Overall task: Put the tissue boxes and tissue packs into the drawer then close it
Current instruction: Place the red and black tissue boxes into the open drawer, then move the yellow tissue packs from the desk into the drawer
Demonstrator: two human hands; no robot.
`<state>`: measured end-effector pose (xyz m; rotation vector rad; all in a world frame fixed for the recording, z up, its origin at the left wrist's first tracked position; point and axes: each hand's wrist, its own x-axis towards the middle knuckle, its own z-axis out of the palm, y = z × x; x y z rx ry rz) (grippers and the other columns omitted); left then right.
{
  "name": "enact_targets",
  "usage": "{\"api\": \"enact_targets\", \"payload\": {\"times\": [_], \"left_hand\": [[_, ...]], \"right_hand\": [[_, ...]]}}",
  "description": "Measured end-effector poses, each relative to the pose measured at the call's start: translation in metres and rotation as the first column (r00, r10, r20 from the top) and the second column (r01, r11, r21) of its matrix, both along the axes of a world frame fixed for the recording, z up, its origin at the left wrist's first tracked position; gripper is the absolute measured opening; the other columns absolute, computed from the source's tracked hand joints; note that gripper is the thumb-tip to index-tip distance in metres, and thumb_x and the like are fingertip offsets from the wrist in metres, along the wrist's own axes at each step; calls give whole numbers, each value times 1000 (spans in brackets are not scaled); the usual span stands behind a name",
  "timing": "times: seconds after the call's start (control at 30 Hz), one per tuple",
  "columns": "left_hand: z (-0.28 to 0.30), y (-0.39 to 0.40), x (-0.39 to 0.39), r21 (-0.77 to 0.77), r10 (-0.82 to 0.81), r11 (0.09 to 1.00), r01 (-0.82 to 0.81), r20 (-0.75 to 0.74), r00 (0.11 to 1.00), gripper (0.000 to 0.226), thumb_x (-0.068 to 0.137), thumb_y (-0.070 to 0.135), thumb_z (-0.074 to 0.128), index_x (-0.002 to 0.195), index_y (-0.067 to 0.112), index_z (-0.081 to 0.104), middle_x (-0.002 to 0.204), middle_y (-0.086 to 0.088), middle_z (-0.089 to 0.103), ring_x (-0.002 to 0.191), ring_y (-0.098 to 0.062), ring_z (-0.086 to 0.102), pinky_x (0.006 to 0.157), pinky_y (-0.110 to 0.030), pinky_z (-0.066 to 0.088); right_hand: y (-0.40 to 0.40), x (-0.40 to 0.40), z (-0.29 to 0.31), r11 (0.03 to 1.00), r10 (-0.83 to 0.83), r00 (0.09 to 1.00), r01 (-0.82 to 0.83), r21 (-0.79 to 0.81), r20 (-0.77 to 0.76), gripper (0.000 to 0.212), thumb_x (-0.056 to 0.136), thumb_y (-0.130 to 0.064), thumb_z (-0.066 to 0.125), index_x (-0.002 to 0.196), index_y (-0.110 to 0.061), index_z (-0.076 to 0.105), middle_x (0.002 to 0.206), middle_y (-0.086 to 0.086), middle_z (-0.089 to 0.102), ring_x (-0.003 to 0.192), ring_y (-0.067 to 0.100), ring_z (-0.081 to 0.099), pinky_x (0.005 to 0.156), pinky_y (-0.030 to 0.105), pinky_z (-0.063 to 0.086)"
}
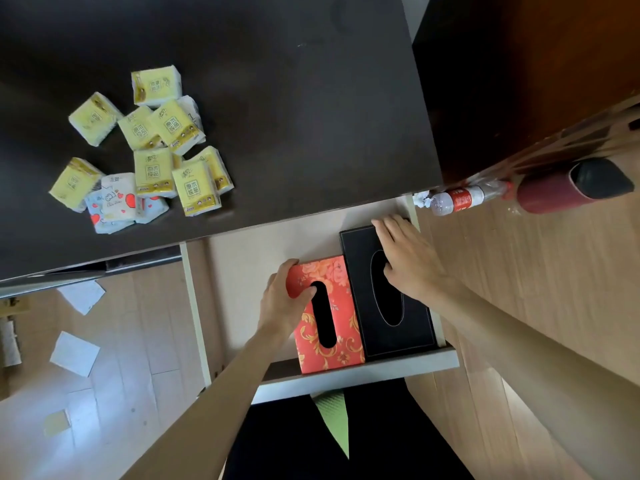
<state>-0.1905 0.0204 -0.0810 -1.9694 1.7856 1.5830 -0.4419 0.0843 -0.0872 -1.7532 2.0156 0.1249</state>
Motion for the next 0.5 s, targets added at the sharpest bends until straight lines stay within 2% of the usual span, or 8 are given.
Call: {"api": "enact_targets", "payload": {"times": [0.07, 0.13, 0.2, 0.27, 0.33, 0.4, 0.5], "left_hand": [[0, -1, 1, 22, 6, 1000, -5, -2, 1000, 66, 88, 29, 73, 143, 38, 38, 132, 6, 54, 114, -17, 57, 94, -39, 52], [1, -1, 4, 92, 77, 993, -73, -39, 996, 80, 87, 28, 74, 151, 36, 26, 134, 10, 50, 114, -11, 52, 99, -43, 49], [5, -1, 9, 183, 203, 966, -182, -104, 974, 86, 88, 27, 73, 155, 31, 20, 132, 12, 49, 113, -11, 53, 97, -38, 50], [9, -2, 19, 232, 297, 938, -257, -155, 942, 73, 91, 23, 69, 152, 23, 30, 133, 9, 52, 114, -15, 58, 95, -34, 52], [17, -5, 34, 217, 321, 935, -280, -189, 928, 49, 95, 17, 63, 141, 22, 46, 132, 0, 61, 111, -20, 63, 95, -41, 54], [29, -12, 51, 162, 323, 943, -291, -232, 918, 34, 97, 8, 58, 126, 24, 56, 119, -1, 69, 106, -21, 66, 91, -45, 56], [53, -35, 82, 31, 323, 944, -329, -294, 900, 34, 96, 0, 55, 119, 24, 62, 109, 5, 71, 97, -13, 69, 86, -38, 57]], "right_hand": [[-2, 5, 5, 999, -52, 998, 51, 17, 32, 86, 89, -12, 71, 161, -1, 27, 166, 16, 33, 157, 32, 27, 128, 41, 25], [-5, 13, 13, 990, -139, 986, 138, 16, 90, 81, 92, -12, 68, 161, -3, 28, 166, 14, 32, 158, 30, 24, 127, 40, 28], [-6, 24, 23, 965, -252, 951, 261, -27, 179, 66, 92, -8, 66, 154, -5, 43, 160, 11, 42, 152, 28, 34, 119, 39, 37], [-6, 39, 32, 917, -366, 883, 396, -48, 293, 47, 94, -7, 63, 140, -10, 60, 146, 6, 57, 138, 24, 50, 108, 38, 47], [-9, 57, 40, 862, -451, 789, 507, -27, 416, 35, 96, -7, 61, 129, -15, 68, 128, 0, 70, 122, 17, 63, 102, 36, 53], [-17, 79, 48, 832, -482, 718, 555, 3, 502, 31, 97, -7, 60, 123, -18, 71, 118, -5, 74, 112, 10, 67, 100, 34, 55], [-44, 117, 60, 826, -465, 670, 563, 12, 578, 30, 98, -8, 59, 121, -21, 72, 114, -12, 73, 109, -1, 66, 98, 28, 55]]}}
